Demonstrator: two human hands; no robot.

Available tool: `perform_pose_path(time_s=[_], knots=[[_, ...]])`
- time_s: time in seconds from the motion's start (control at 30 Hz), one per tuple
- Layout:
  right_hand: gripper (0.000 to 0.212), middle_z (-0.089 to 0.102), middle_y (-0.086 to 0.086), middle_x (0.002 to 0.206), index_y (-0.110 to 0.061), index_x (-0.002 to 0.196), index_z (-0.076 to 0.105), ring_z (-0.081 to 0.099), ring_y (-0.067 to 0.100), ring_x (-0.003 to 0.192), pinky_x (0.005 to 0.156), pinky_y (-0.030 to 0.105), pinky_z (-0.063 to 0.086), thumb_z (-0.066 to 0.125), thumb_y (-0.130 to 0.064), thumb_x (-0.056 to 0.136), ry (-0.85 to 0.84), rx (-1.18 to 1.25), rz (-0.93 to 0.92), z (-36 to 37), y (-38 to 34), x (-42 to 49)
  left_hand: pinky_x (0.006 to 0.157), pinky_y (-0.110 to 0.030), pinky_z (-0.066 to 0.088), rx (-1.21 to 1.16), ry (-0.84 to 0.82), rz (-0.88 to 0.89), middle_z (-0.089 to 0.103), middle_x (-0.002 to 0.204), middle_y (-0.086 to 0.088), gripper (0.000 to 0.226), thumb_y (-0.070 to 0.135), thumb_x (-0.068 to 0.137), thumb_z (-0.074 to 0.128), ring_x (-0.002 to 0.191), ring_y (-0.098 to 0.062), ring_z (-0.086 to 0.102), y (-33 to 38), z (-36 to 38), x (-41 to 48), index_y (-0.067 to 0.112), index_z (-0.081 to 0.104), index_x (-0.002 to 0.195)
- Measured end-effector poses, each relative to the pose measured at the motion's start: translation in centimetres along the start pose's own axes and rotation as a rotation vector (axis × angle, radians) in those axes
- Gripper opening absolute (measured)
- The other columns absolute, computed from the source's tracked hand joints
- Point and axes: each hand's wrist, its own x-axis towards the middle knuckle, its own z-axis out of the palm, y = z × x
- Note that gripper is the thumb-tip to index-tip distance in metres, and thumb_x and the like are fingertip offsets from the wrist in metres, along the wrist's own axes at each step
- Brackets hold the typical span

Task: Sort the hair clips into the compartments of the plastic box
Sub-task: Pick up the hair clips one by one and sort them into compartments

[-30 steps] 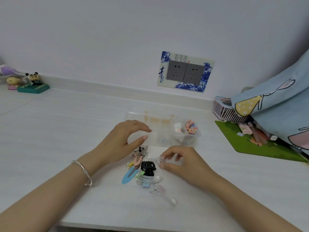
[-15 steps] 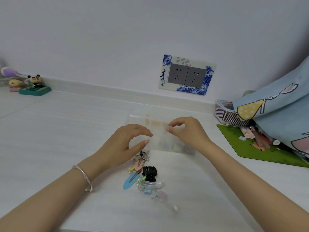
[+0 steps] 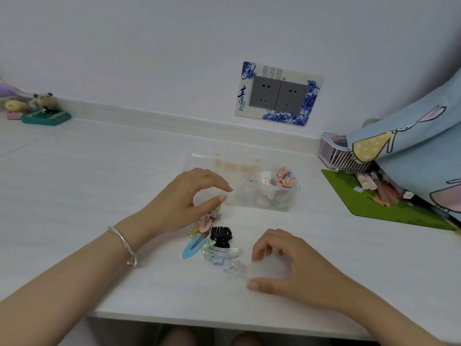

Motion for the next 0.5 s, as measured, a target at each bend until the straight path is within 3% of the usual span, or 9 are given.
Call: perform_pose_path(time_s=[0.13,0.23,0.33,0.43,0.5], knots=[[0.022,0.058,-0.014,0.093,-0.03,0.083,0.064,0.055,0.009,0.093,0.083,0.021,0.043,0.073,-0.046,0.071,0.052,-0.031,-0.03,0.6,0.4,-0.2,0.098,-0.034,0.041,0.011,0.018,-0.003,0.063,0.112,0.015,0.031,0.046,0.088,0.046,0.11,-0.002,0.052,-0.2,0.0,-0.2,0.029,0.065,0.107],[0.005,0.066,-0.01,0.086,-0.026,0.077,0.071,0.06,0.011,0.083,0.075,0.021,0.046,0.074,-0.03,0.076,0.104,0.075,-0.013,0.4,0.8,0.1,0.098,-0.034,0.041,0.027,0.031,-0.008,0.063,0.112,0.015,0.031,0.045,0.088,0.047,0.11,-0.001,0.053,-0.2,0.2,-0.2,0.029,0.065,0.107],[0.003,0.072,-0.008,0.078,-0.023,0.075,0.074,0.06,0.003,0.069,0.065,0.018,0.044,0.076,-0.021,0.075,0.166,0.22,0.03,-0.7,0.9,1.1,0.099,-0.034,0.041,0.03,0.041,-0.019,0.063,0.113,0.015,0.03,0.045,0.088,0.047,0.111,0.0,0.052,-0.4,0.2,-0.2,0.03,0.064,0.108],[0.013,0.069,-0.011,0.062,-0.019,0.075,0.072,0.058,0.0,0.057,0.057,0.011,0.043,0.073,-0.006,0.076,0.324,0.37,0.022,-3.0,0.8,3.1,0.099,-0.03,0.041,0.034,0.042,-0.026,0.062,0.113,0.016,0.031,0.045,0.088,0.047,0.111,0.002,0.05,-0.4,0.1,-0.2,0.03,0.064,0.109],[0.013,0.068,-0.006,0.062,-0.014,0.078,0.072,0.061,0.002,0.054,0.054,0.011,0.047,0.07,-0.001,0.076,0.442,0.466,0.007,-4.7,0.8,4.8,0.098,-0.03,0.041,0.032,0.042,-0.026,0.062,0.114,0.015,0.032,0.046,0.088,0.047,0.111,0.001,0.051,-0.4,0.2,-0.1,0.03,0.063,0.11]])
